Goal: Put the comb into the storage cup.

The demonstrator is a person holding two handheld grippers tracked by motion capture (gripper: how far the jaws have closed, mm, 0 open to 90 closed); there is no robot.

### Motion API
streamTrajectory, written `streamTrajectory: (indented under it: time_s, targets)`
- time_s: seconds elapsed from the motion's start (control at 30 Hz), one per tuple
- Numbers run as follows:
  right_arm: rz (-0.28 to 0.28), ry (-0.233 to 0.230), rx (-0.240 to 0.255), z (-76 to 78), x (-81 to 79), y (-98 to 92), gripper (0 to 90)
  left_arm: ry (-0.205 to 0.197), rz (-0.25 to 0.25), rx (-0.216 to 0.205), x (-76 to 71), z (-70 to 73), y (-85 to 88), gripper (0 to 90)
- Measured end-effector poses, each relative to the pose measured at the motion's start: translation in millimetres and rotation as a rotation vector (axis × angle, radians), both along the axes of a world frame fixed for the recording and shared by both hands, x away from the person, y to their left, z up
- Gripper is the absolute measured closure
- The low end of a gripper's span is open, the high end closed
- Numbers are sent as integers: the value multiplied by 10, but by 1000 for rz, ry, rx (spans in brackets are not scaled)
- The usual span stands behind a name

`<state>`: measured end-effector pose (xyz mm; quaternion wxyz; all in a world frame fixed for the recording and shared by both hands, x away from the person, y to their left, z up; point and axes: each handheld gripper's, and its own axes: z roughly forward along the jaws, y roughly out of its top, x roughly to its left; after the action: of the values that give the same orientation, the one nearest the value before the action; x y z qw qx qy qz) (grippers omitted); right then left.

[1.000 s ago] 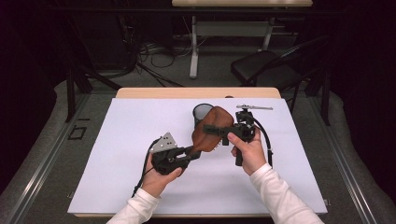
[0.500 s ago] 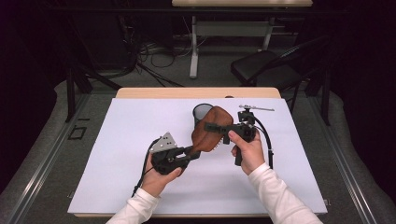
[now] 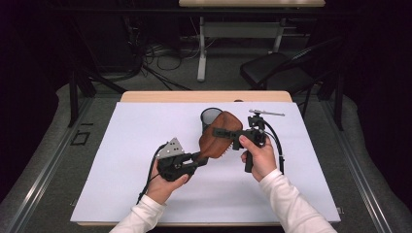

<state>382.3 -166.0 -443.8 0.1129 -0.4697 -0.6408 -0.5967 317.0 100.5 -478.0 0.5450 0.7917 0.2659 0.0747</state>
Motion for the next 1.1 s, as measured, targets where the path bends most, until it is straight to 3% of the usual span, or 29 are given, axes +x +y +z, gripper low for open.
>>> streamTrajectory:
  time_s: [0.8,1.1]
  targets:
    - [1,30,-6,-4,-8,-11,421,5,-13,0,10,-26,-5,722]
    - [19,65,13,-10,9,-28,441,3,-16,7,7,-29,-11,723]
